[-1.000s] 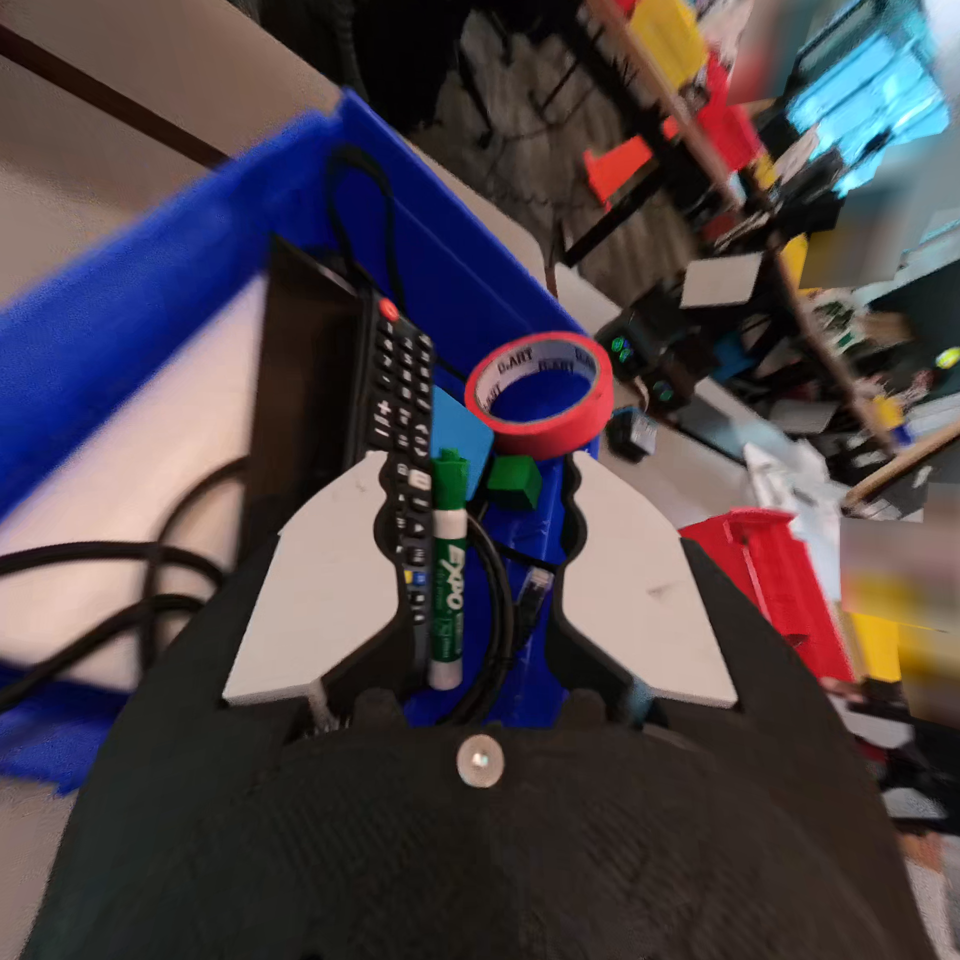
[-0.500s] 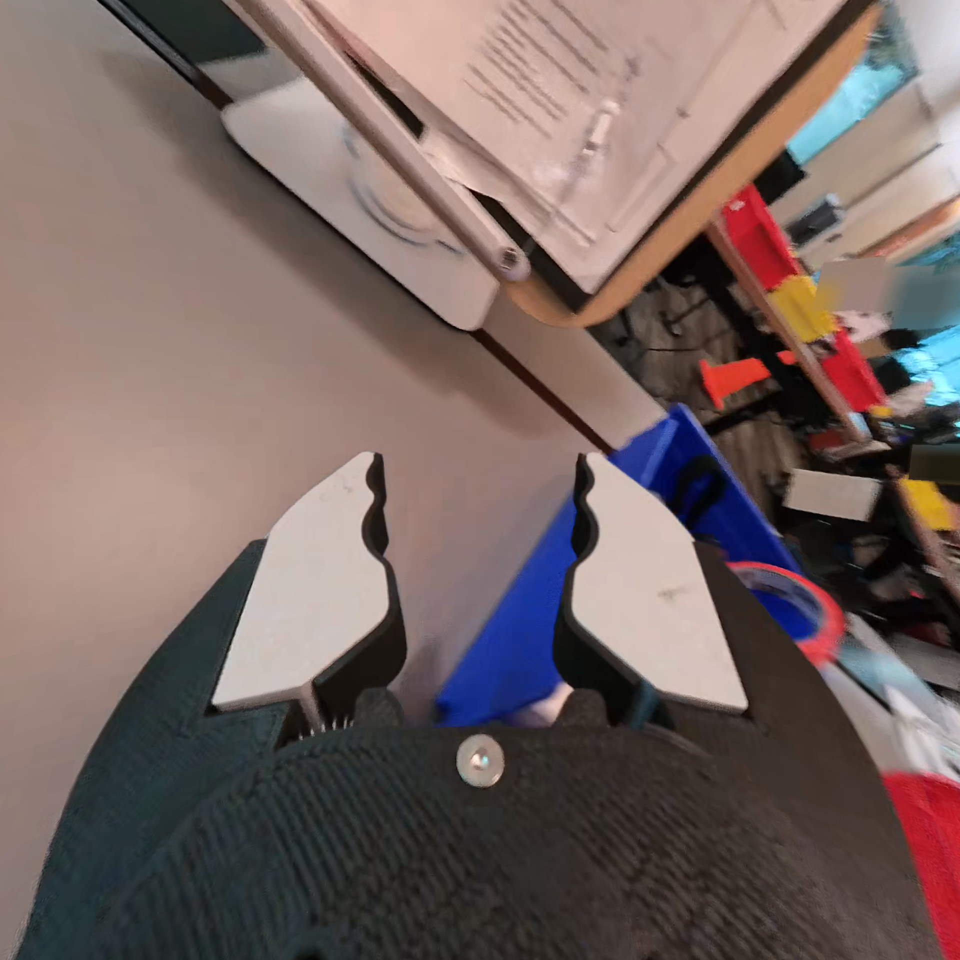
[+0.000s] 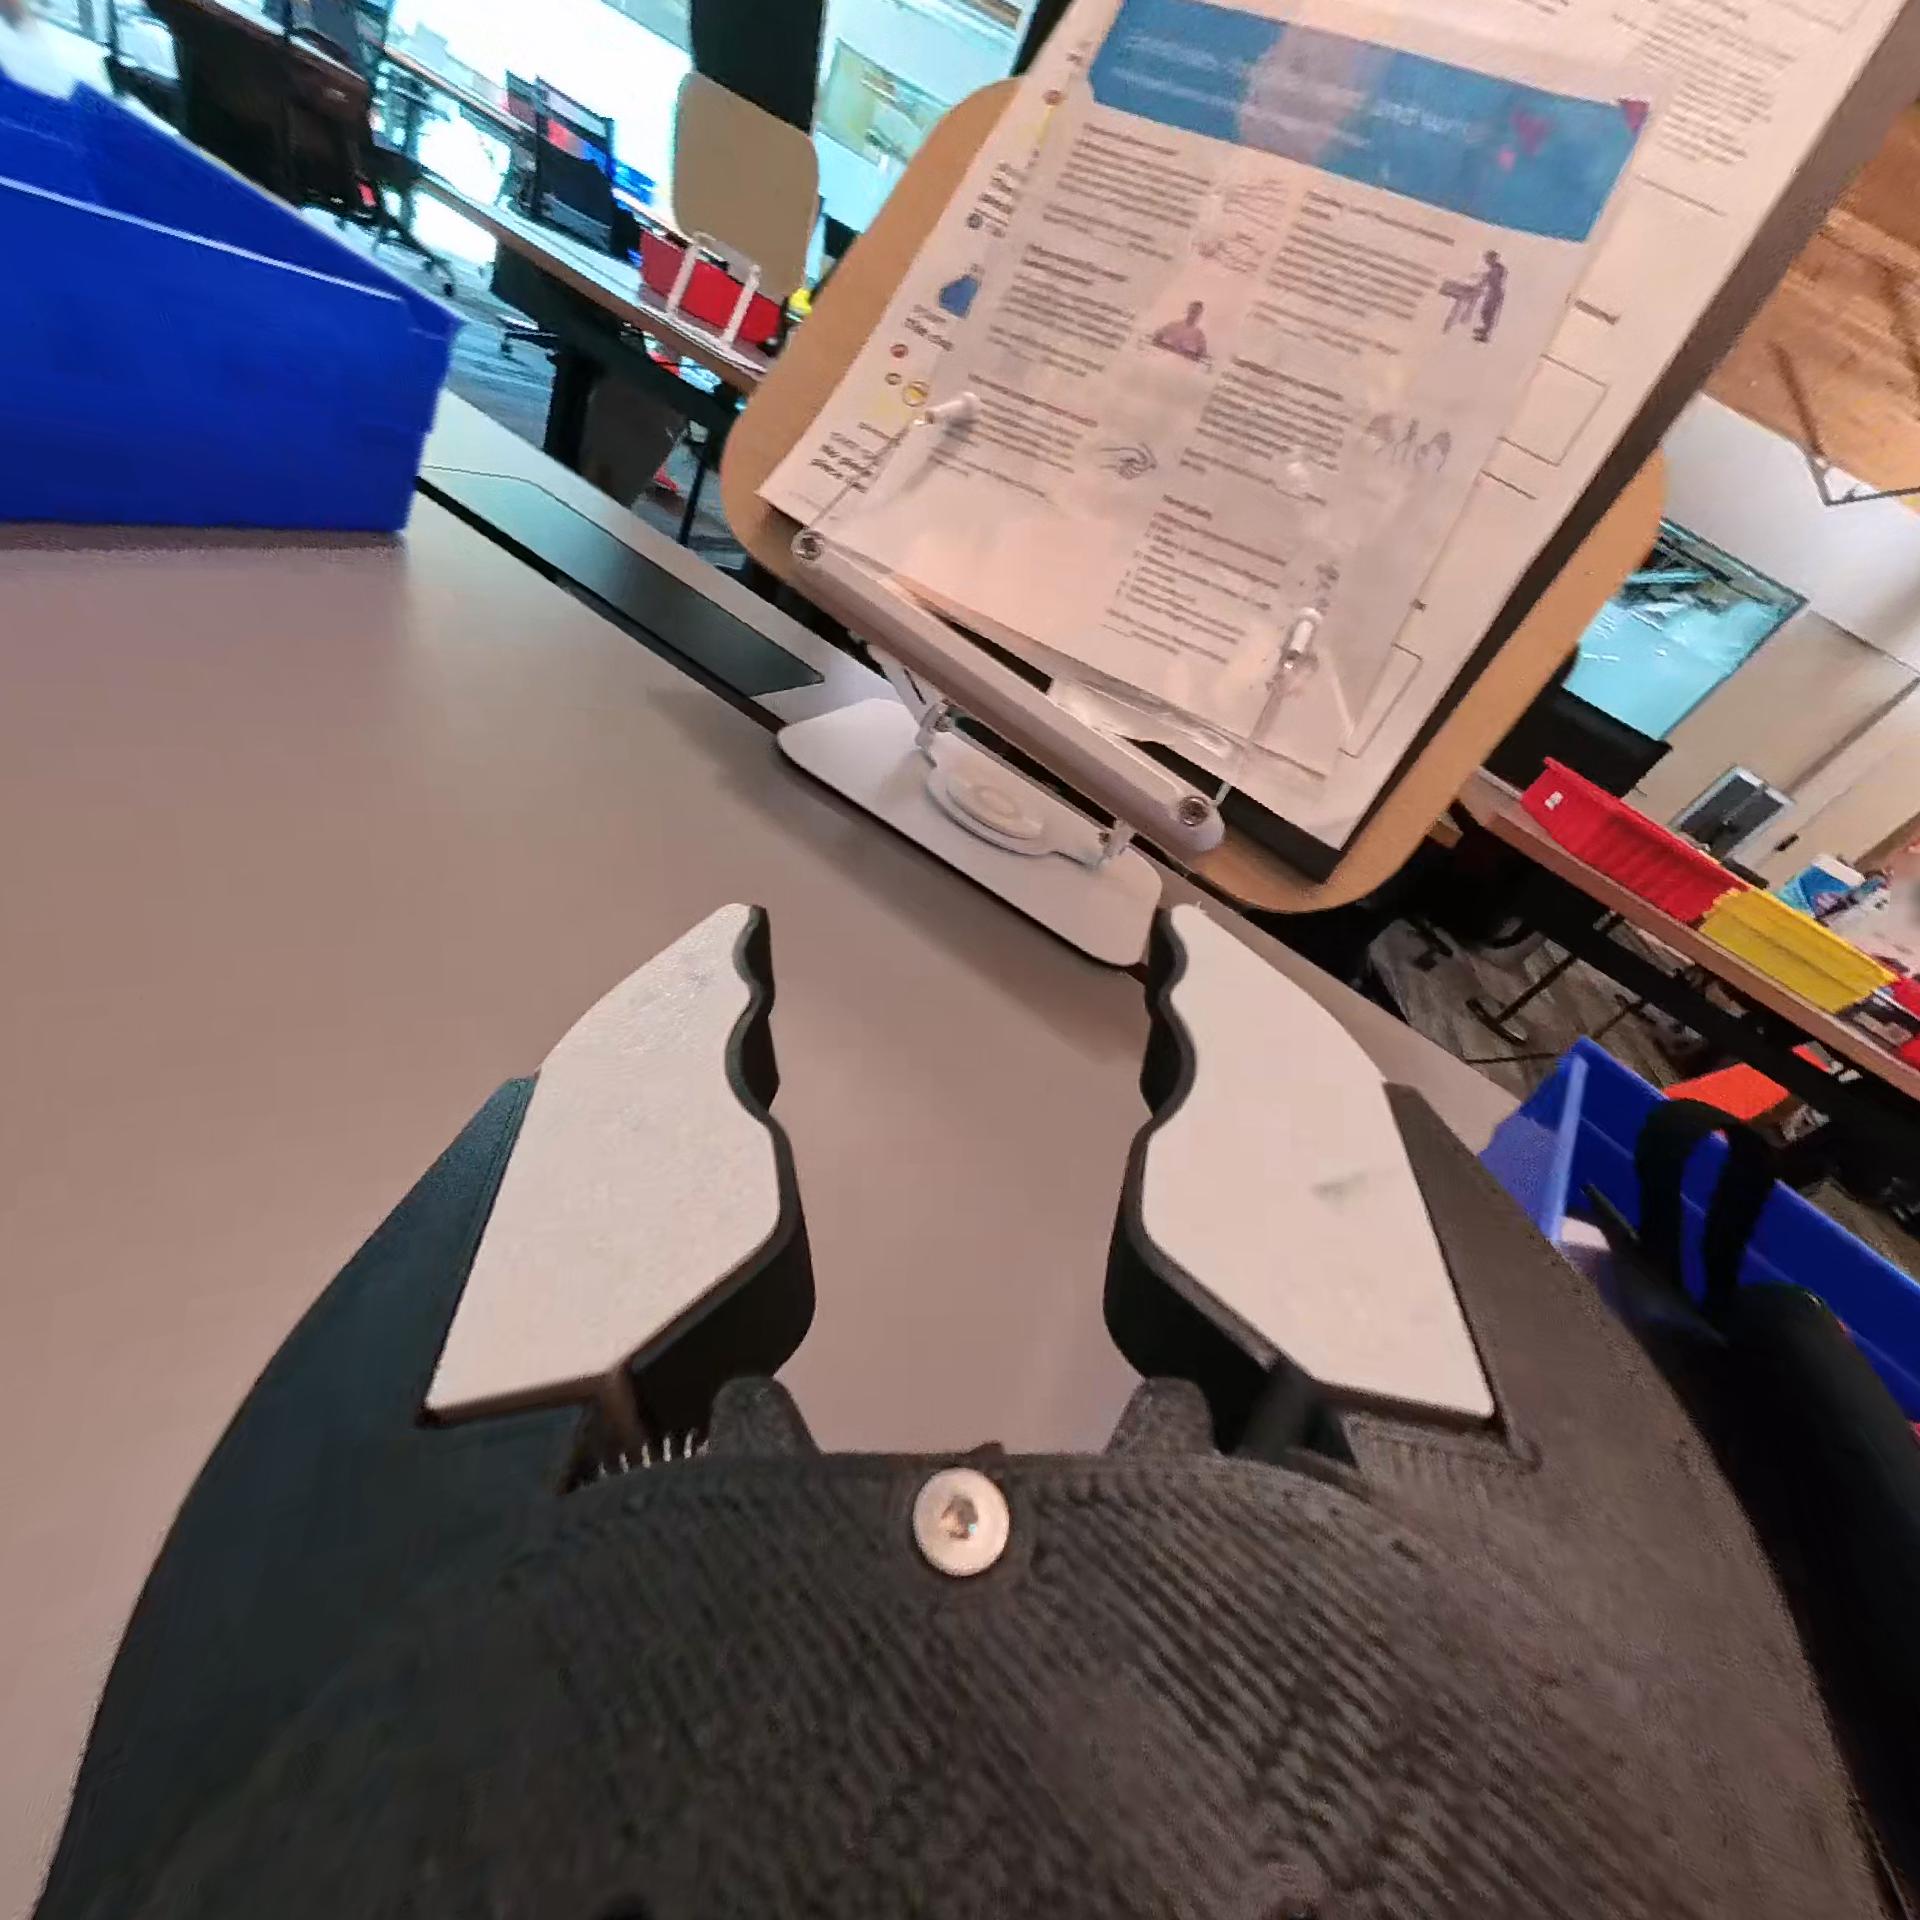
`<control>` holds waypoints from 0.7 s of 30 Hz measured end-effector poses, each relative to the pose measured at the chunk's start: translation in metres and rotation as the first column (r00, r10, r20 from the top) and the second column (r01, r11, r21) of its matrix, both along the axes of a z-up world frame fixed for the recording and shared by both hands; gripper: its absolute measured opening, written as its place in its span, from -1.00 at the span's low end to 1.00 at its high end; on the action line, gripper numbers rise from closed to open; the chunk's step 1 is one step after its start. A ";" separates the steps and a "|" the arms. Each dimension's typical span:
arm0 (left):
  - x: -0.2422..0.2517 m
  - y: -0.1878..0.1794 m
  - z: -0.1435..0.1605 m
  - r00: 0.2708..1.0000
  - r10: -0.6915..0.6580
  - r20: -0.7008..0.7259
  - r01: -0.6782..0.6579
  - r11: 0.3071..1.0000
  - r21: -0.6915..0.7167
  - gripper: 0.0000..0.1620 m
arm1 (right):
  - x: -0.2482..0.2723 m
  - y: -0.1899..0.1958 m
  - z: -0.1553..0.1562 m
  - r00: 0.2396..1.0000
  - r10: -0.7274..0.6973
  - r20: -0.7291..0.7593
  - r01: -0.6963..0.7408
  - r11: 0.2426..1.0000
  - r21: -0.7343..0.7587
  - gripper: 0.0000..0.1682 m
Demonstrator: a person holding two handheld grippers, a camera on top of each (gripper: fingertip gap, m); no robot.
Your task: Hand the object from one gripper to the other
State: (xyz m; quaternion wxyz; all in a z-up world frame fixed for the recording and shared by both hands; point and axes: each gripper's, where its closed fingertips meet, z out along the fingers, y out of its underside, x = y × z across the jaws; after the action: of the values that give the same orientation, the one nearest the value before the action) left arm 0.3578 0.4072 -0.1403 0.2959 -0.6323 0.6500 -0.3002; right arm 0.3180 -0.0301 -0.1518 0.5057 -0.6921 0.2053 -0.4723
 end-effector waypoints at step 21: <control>0.064 0.057 -0.116 0.945 0.050 -0.323 -0.054 0.999 -0.002 -0.44 | -0.015 0.027 -0.015 0.988 0.146 -0.050 -0.146 0.989 0.015 -0.22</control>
State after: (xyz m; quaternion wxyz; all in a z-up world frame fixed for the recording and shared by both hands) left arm 0.4218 0.4638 -0.2564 0.1901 -0.6914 0.6711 -0.1883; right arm 0.3028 -0.0034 -0.1670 0.5374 -0.7142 0.1695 -0.4152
